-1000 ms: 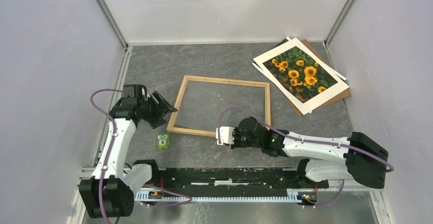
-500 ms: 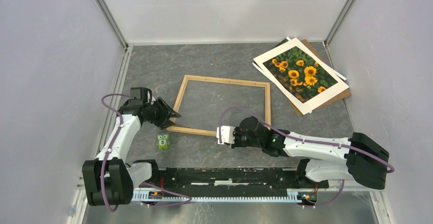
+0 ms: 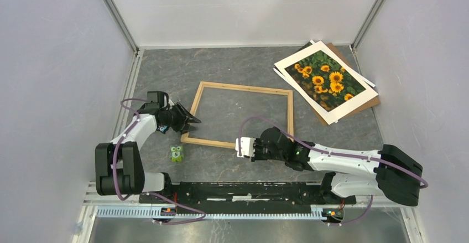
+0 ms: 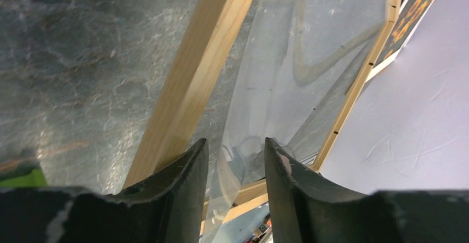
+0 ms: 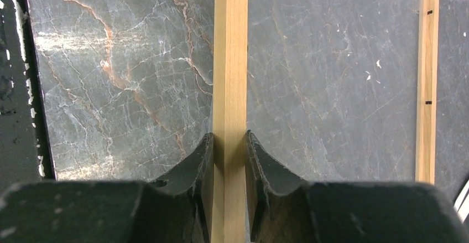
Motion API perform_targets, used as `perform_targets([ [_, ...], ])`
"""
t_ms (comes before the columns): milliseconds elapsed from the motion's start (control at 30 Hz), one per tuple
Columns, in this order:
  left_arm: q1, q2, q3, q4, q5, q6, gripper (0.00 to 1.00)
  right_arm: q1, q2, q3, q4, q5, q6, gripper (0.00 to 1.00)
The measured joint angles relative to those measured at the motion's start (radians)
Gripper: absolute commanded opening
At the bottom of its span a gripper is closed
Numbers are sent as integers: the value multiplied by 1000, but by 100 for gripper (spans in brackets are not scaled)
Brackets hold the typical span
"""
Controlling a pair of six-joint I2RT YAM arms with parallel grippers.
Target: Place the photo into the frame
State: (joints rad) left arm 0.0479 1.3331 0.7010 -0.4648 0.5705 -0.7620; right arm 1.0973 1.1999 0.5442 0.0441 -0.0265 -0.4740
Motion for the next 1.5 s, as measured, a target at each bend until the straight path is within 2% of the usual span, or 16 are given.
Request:
perform_targets([
  [100,0,38,8,42,27,0,52,0,-5,-8,1,0,0,0],
  [200,0,92,39,64,43,1,48,0,-6,-11,3,0,0,0],
  [267,0,136,66,83,53,1,41,0,-6,-12,6,0,0,0],
  [400,0,188,98,111,82,2,39,0,-6,-19,16,-1,0,0],
  [567,-12,194,126,109,93,18,32,0,-6,-32,31,-1,-1,0],
  [767,-31,178,168,39,58,84,15,-1,-6,-36,41,0,1,0],
  [867,-33,148,172,0,33,106,3,-1,-6,-36,45,0,2,0],
  [1167,-92,100,230,-85,-17,106,2,-1,11,-36,47,-8,0,0],
  [1500,-134,31,301,-156,-91,31,2,9,50,-34,58,-22,-21,0],
])
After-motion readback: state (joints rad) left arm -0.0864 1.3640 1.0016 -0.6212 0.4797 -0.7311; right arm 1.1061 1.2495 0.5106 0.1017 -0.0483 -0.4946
